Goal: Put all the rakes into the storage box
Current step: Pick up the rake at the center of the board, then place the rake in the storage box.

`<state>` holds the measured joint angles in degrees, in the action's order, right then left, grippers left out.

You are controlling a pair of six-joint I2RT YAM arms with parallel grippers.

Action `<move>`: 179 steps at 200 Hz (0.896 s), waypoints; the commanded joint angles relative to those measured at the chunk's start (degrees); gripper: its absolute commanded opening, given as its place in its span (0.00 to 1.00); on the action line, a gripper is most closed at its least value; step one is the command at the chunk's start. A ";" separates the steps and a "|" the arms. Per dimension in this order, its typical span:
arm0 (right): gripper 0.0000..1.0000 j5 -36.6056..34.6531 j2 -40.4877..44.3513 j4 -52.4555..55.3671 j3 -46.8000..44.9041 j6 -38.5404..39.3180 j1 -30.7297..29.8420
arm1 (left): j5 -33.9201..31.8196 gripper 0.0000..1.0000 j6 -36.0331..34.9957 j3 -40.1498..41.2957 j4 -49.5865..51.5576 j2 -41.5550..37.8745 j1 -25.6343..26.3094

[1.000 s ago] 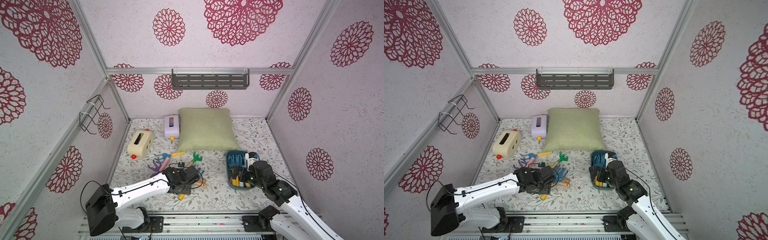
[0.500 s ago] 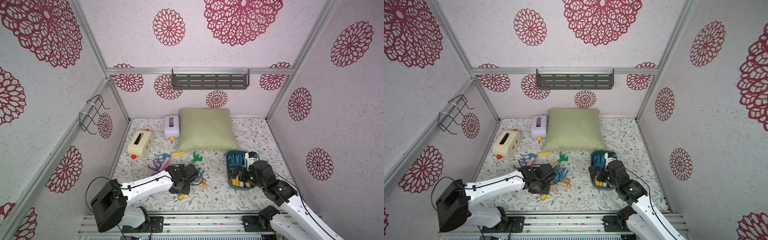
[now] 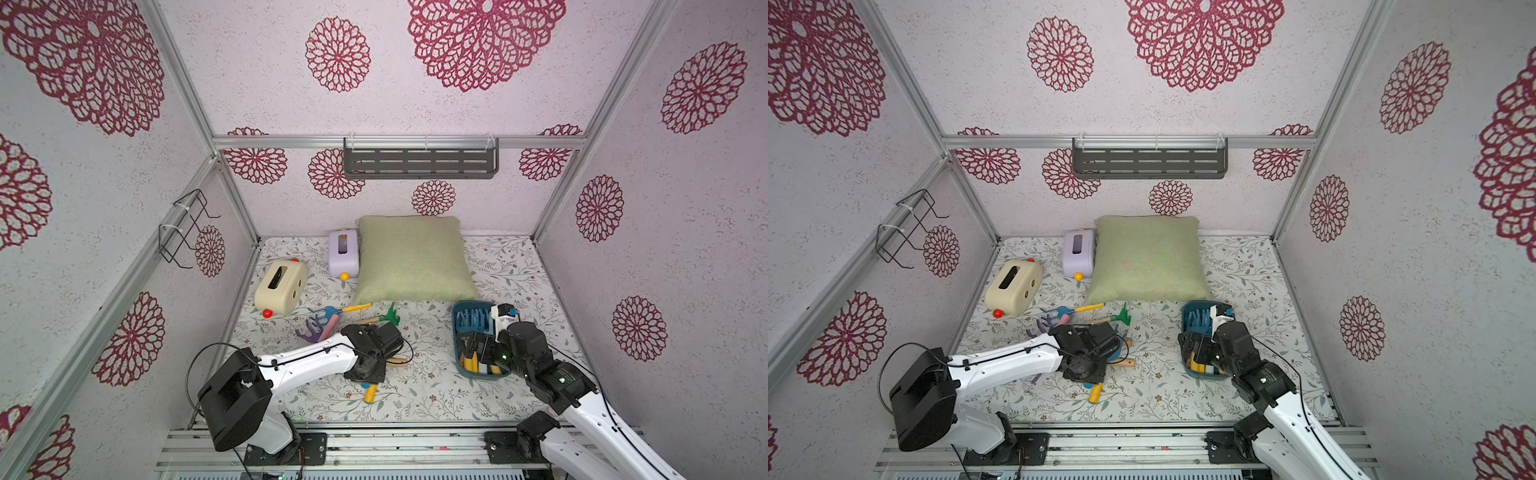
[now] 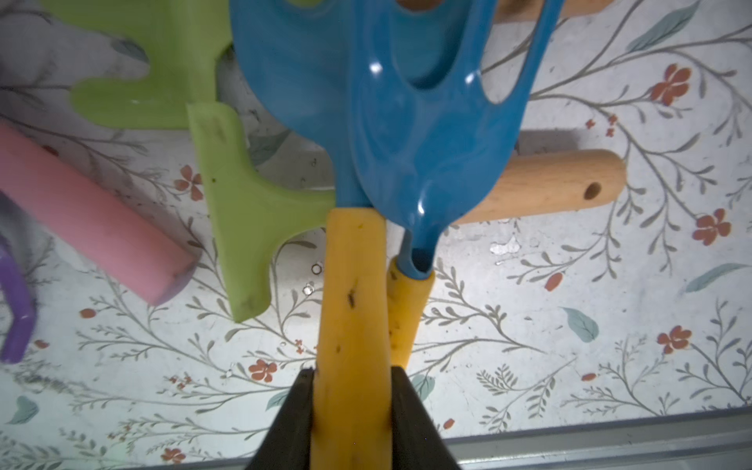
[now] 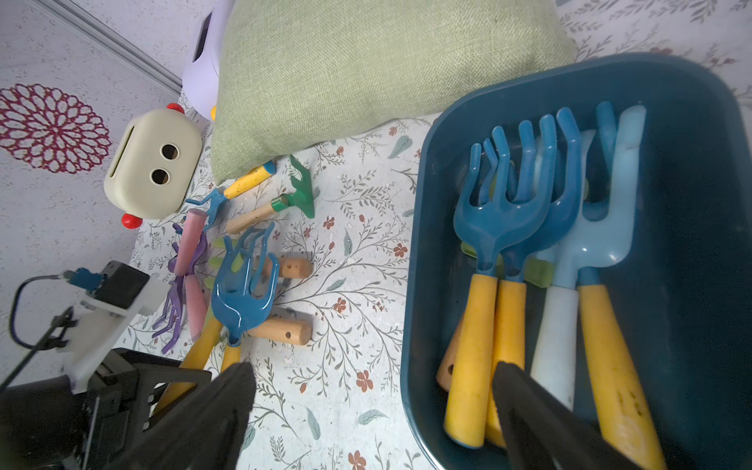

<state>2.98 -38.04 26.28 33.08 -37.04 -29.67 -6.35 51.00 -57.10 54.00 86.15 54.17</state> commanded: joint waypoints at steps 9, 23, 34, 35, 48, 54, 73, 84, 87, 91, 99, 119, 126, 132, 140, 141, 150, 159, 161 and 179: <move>0.99 -2.76 1.16 1.01 0.05 0.16 0.32 | -4.19 0.17 -0.29 -5.17 3.32 -2.93 1.46; 0.99 -3.56 1.70 1.30 0.14 -0.18 0.26 | -4.79 0.16 -0.16 -7.04 3.11 -3.69 1.54; 0.99 -4.60 2.28 1.74 0.26 -0.56 0.31 | -5.29 0.16 0.10 -8.28 2.33 -4.01 1.55; 0.99 -4.67 2.27 1.79 0.29 -0.61 0.31 | -5.31 0.16 0.12 -8.37 2.16 -3.99 1.55; 0.99 -6.55 2.98 2.51 0.55 -1.40 0.24 | -5.02 0.16 0.16 -9.68 -0.15 -3.76 1.55; 0.99 -7.62 3.47 2.91 0.73 -1.87 0.25 | -4.49 0.16 0.13 -10.21 -1.78 -3.35 1.55; 0.99 -13.32 4.76 5.40 1.81 -4.62 0.31 | -0.87 0.16 0.41 -12.54 -7.41 -0.88 1.68; 0.99 -17.45 5.40 7.81 2.90 -6.86 0.31 | 1.01 0.16 0.54 -14.26 -10.69 1.36 2.05; 0.99 -18.63 5.41 8.50 3.22 -7.31 0.30 | 1.27 0.16 0.65 -14.87 -11.52 2.03 2.23; 0.99 -20.04 5.51 9.40 3.70 -7.94 0.25 | 1.71 0.16 0.97 -15.50 -12.53 2.76 2.52; 0.99 -22.47 5.44 11.19 4.81 -9.07 0.29 | 2.87 0.16 1.27 -17.20 -14.45 4.82 3.07; 0.99 -28.47 4.68 16.05 7.40 -12.46 0.31 | 4.28 0.16 2.51 -22.29 -18.15 10.24 5.09; 0.99 -30.58 4.39 17.91 8.25 -13.94 0.27 | 4.66 0.16 2.89 -23.96 -19.34 12.09 5.78; 0.99 -32.05 4.19 19.41 8.80 -15.02 0.25 | 4.81 0.16 3.29 -25.44 -20.16 13.58 6.26; 0.99 -33.80 3.97 21.01 9.33 -16.16 0.29 | 5.14 0.15 3.85 -27.28 -21.07 15.55 6.80; 0.99 -33.95 3.95 21.18 9.44 -16.41 0.30 | 5.22 0.15 3.89 -27.50 -21.27 15.72 6.86; 0.99 -35.66 3.89 22.87 9.96 -17.96 0.25 | 5.72 0.15 4.85 -29.36 -22.46 17.67 7.25; 0.99 -36.83 3.75 24.14 10.35 -19.07 0.28 | 6.19 0.15 5.92 -30.65 -24.18 19.33 7.66; 0.99 -37.16 3.70 24.61 10.53 -19.54 0.23 | 6.31 0.15 6.18 -30.91 -24.66 19.67 7.76; 0.99 -38.93 3.40 26.84 11.23 -21.63 0.28 | 7.94 0.15 7.99 -32.60 -29.25 22.77 8.36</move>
<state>-28.75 -33.91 46.94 42.33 -53.19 -29.65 -0.84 55.83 -86.94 32.93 106.28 61.73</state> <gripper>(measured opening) 0.993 0.287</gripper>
